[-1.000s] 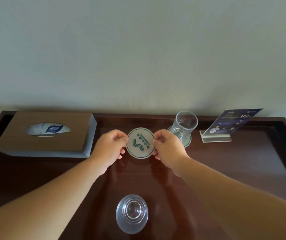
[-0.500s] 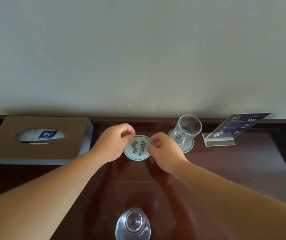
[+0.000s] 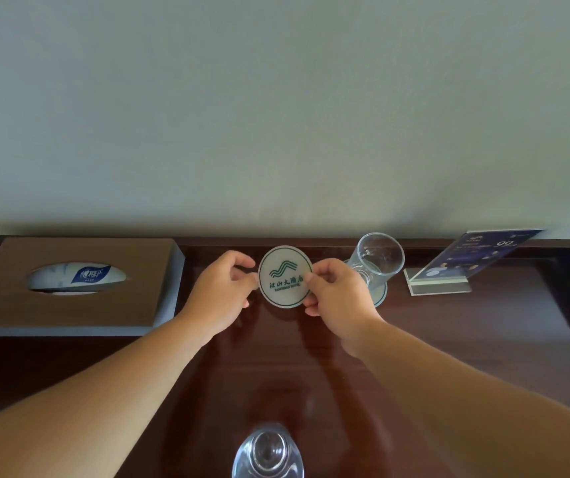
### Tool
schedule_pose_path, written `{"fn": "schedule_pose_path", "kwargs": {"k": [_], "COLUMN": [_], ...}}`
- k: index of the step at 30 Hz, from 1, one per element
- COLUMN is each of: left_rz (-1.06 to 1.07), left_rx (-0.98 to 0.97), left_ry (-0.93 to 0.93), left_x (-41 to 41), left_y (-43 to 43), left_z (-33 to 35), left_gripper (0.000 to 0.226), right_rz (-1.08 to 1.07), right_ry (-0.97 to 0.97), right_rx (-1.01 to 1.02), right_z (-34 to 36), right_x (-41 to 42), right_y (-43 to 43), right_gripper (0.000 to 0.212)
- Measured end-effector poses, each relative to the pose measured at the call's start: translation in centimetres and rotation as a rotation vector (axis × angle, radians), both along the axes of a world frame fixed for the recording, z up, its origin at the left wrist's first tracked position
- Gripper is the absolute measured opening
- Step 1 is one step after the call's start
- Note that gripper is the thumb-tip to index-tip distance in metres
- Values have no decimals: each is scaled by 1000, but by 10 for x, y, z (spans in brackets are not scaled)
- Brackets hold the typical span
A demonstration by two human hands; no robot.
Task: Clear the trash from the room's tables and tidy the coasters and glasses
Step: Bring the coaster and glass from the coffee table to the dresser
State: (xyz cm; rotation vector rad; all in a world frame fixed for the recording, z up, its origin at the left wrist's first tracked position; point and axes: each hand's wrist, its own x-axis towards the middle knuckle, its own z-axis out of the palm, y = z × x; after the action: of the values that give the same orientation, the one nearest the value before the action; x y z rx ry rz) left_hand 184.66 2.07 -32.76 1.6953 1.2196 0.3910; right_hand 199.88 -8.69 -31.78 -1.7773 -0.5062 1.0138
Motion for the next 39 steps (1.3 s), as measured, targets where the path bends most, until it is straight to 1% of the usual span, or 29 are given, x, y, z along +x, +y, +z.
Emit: {"fn": "schedule_pose_path", "kwargs": {"k": [4,7,9,10,11,14,15,16,17,21,24,26,30,34,39], "left_rz": [58,139,140,134,127,104,99,92,81,-49,-180,-231,-293,-337,-302], "left_rx": [-80,-160,-146,-132,-119,-61,-36,-16,2,118,236,282,352,393,401], "left_ry": [1,-37,-33,-29,-20,26,40,48,56,176,285,335,388,414,423], "left_x": [3,6,6,6,6,9,11,13,15,19,19,19,19,19,19], "left_y": [-6,-5,-4,-4,-4,-3,-3,-2,-1,-1,-4,-6,-10,-10,-8], "left_z": [-4,-5,-5,-5,-6,-9,-10,-11,-12,-14,-15,-15,-14,-15,-19], "left_gripper": [16,7,3,4,5,6,6,4,4,20,38,44,37,40,51], "right_rz": [-24,-35,-27,-12,18,194,237,260,273,312,352,387,425,425,432], "right_ry": [50,63,35,6,-45,-353,-435,-477,-492,-513,-552,-613,-713,-741,-756], "right_rx": [-12,-24,-51,-67,-87,-169,-190,-205,-217,-243,-264,-294,-337,-347,-356], "right_z": [-2,-5,-7,-8,-9,-14,-15,-15,-15,-15,-14,-14,-15,-18,-19], "right_x": [-4,-6,-6,-6,-6,-4,-3,-2,-1,1,2,3,0,-1,1], "right_y": [1,2,2,2,1,0,0,1,1,1,2,5,9,10,13], "right_gripper": [7,8,8,11,18,42,46,48,51,57,64,64,55,53,51]}}
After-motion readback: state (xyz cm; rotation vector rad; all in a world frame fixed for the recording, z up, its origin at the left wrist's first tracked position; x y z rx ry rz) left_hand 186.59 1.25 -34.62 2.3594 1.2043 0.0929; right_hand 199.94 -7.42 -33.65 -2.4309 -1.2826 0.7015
